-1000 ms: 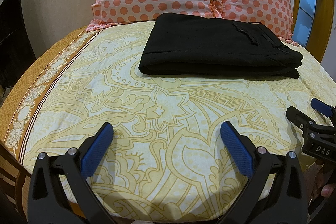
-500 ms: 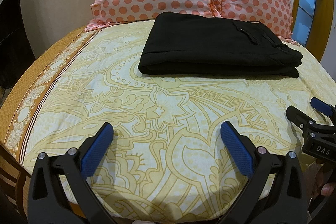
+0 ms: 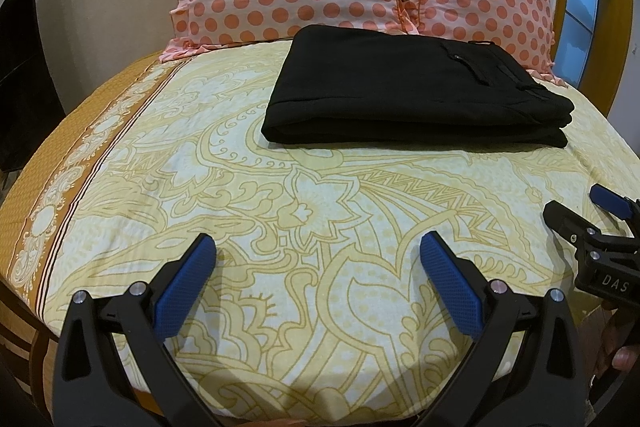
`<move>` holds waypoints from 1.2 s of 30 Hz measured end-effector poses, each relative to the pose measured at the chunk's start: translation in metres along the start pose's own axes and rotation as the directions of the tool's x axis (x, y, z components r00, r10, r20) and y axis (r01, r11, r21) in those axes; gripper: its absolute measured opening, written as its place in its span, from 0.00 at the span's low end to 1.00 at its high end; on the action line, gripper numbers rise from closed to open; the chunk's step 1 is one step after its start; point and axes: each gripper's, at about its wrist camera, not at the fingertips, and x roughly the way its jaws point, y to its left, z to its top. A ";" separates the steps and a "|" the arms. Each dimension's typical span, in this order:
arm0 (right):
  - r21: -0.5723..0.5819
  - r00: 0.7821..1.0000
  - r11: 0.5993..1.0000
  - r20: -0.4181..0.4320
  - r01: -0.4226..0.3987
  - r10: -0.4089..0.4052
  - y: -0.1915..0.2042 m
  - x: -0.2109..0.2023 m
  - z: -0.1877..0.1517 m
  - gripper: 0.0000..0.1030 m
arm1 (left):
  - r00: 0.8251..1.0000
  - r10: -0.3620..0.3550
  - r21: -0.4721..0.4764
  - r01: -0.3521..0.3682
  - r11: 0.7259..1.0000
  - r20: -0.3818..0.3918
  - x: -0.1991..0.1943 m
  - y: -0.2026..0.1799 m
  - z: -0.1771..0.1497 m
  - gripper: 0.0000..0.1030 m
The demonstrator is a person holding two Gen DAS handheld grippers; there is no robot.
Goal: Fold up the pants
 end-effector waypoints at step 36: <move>-0.001 1.000 1.000 0.001 0.000 0.000 0.000 0.000 0.000 0.99 | 1.000 -0.003 0.001 0.003 1.000 -0.009 0.002 0.001 0.003 0.98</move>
